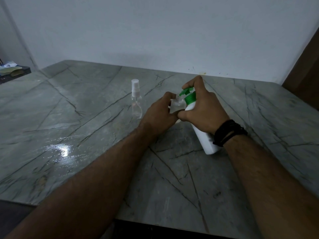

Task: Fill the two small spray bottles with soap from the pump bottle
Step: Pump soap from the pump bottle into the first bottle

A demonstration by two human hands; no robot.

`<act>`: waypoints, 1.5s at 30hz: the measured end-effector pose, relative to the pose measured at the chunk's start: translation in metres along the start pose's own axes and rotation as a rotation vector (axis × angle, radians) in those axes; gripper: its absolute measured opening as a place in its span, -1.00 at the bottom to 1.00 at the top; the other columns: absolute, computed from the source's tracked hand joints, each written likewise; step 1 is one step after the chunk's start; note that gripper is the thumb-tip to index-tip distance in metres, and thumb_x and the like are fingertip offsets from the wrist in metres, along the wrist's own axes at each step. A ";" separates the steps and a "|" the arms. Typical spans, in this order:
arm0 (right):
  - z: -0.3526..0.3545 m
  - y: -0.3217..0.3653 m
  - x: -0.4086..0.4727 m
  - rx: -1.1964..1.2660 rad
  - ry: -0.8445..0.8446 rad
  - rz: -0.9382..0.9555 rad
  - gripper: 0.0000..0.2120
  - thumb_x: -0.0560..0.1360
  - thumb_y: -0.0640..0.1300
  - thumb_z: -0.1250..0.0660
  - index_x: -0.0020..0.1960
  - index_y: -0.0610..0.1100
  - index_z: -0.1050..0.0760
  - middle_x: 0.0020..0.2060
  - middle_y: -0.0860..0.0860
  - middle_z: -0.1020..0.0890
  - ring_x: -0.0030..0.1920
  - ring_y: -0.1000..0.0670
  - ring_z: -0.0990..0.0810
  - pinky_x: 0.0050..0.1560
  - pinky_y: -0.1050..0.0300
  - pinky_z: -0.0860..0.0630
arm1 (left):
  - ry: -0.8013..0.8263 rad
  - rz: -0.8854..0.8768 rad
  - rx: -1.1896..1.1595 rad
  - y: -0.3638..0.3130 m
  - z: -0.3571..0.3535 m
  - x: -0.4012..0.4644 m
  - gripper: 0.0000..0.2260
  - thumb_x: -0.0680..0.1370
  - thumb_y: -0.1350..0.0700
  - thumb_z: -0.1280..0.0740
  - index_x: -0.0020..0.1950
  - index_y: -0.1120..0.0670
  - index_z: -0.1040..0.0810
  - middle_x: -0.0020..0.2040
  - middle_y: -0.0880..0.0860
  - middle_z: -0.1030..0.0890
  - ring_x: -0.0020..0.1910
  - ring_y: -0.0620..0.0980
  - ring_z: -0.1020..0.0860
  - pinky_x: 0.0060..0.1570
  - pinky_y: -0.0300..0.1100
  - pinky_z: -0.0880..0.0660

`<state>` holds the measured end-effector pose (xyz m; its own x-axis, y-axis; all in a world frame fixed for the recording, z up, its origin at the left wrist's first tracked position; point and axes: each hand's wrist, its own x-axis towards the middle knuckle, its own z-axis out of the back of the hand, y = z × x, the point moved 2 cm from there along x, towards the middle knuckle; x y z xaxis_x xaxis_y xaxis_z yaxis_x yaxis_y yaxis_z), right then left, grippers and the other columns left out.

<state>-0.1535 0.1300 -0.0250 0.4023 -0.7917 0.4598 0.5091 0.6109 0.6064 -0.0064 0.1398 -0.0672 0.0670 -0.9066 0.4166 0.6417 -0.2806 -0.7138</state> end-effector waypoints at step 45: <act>0.003 -0.002 0.001 0.019 -0.043 0.009 -0.33 0.23 -0.17 -0.56 0.22 0.01 -0.28 0.00 0.01 -0.59 -0.12 0.02 -0.62 -0.06 0.00 -0.63 | 0.020 0.015 0.026 -0.002 0.000 0.001 -0.57 0.51 -0.03 -0.42 0.31 0.04 -0.38 0.24 0.05 -0.58 0.06 -0.01 -0.59 -0.01 -0.12 -0.58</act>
<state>-0.1566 0.1276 -0.0234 0.3733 -0.7863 0.4923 0.4913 0.6177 0.6141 -0.0077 0.1395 -0.0658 0.0621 -0.9168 0.3945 0.6602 -0.2587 -0.7052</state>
